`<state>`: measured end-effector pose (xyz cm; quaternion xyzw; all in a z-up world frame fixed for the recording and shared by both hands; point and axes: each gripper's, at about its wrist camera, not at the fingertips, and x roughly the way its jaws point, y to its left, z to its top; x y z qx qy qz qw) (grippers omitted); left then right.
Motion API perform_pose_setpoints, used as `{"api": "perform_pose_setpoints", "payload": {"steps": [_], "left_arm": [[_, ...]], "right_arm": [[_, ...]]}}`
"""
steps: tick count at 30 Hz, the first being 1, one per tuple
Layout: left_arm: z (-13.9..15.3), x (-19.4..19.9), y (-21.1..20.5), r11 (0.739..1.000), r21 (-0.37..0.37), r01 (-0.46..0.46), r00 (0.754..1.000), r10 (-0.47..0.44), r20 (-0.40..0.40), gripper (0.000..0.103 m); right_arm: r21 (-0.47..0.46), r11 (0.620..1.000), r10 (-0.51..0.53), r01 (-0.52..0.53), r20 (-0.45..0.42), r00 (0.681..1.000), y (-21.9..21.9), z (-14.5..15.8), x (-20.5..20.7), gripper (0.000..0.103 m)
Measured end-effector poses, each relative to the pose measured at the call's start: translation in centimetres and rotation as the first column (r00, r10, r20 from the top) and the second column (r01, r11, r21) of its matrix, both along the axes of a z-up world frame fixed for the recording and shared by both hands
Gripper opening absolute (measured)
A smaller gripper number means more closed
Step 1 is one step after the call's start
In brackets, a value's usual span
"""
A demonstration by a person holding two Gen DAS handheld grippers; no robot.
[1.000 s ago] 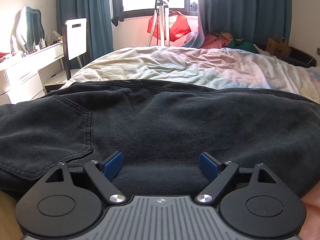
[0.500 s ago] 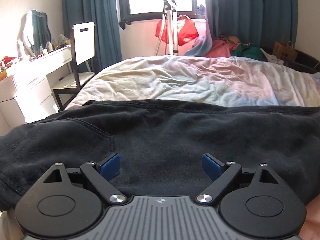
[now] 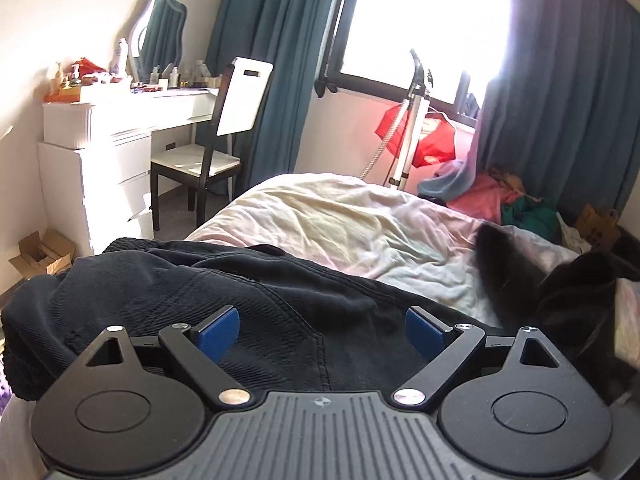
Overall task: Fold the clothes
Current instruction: 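Fold the leg ends over onto the waistband with the right gripper and release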
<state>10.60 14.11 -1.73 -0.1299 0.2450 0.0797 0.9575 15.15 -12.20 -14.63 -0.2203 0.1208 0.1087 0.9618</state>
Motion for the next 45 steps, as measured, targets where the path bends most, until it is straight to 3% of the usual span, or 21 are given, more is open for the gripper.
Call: {"api": "perform_pose_setpoints", "payload": {"steps": [3,5,9,19,21,23,25,28,31,35,38,40,43,44,45], "left_arm": [[0.4,-0.8,1.3,0.999,-0.043,-0.030,0.999,0.031,0.029,0.092],[0.7,-1.0,1.4,0.999,-0.036,-0.032,0.999,0.033,0.041,0.092],[0.7,-1.0,0.7,1.000,-0.023,-0.011,0.999,0.012,0.049,0.093],[-1.1,0.1,-1.5,0.998,0.035,0.059,0.998,-0.059,-0.002,0.096],[-1.6,0.4,-2.1,0.995,0.036,0.094,0.995,-0.094,-0.013,0.096],[-1.8,0.4,-3.0,0.990,0.040,0.135,0.991,-0.135,-0.008,0.096],[-2.2,0.3,-4.2,0.981,0.060,0.184,0.983,-0.185,0.007,0.096],[-2.8,0.1,-6.4,0.959,0.127,0.252,0.966,-0.256,0.020,0.097],[-4.1,0.4,-8.4,0.937,0.187,0.295,0.955,-0.296,-0.023,0.097],[-6.1,0.9,-9.4,0.928,0.168,0.331,0.943,-0.319,-0.097,0.097],[-6.2,0.5,-9.3,0.930,0.168,0.326,0.945,-0.315,-0.088,0.097],[-5.8,-0.1,-9.1,0.931,0.172,0.321,0.947,-0.315,-0.064,0.097],[-4.7,-0.8,-8.7,0.929,0.179,0.323,0.946,-0.324,-0.022,0.097],[-4.2,-0.7,-8.9,0.923,0.196,0.331,0.942,-0.334,-0.020,0.097],[-3.8,-0.4,-9.5,0.915,0.217,0.339,0.939,-0.342,-0.025,0.097]], "right_arm": [[-0.097,0.995,0.021,-0.029,-0.078,0.997,1.7,-5.1,-0.6,0.018],[-0.089,0.996,0.001,-0.006,-0.060,0.998,1.4,-5.0,-0.7,0.018],[-0.054,0.999,-0.007,0.005,-0.027,1.000,1.9,-1.7,-2.1,0.019],[0.076,0.994,0.092,-0.079,-0.196,0.976,4.9,-1.7,-1.9,0.022],[0.118,0.991,0.085,-0.062,-0.208,0.974,2.7,-0.6,-2.4,0.032],[0.161,0.986,0.079,-0.044,-0.220,0.972,0.5,0.5,-2.8,0.063],[0.202,0.979,0.073,-0.025,-0.232,0.970,-1.7,1.5,-3.3,0.076],[0.263,0.965,0.065,0.004,-0.251,0.966,-5.0,3.1,-4.0,0.078],[0.323,0.946,0.058,0.034,-0.271,0.961,-8.3,4.7,-4.7,0.078],[0.401,0.913,0.046,0.081,-0.298,0.953,-12.7,6.8,-5.6,0.078],[0.525,0.805,-0.064,0.276,-0.385,0.921,-15.5,4.9,-3.3,0.080],[0.516,0.793,-0.098,0.325,-0.418,0.903,-15.7,3.4,-1.8,0.078],[0.435,0.805,-0.125,0.403,-0.540,0.833,-15.3,0.2,0.1,0.078],[0.442,0.785,-0.116,0.434,-0.584,0.804,-15.5,-0.9,0.6,0.078],[0.460,0.767,-0.108,0.447,-0.594,0.797,-15.9,-1.1,0.4,0.078]]}}
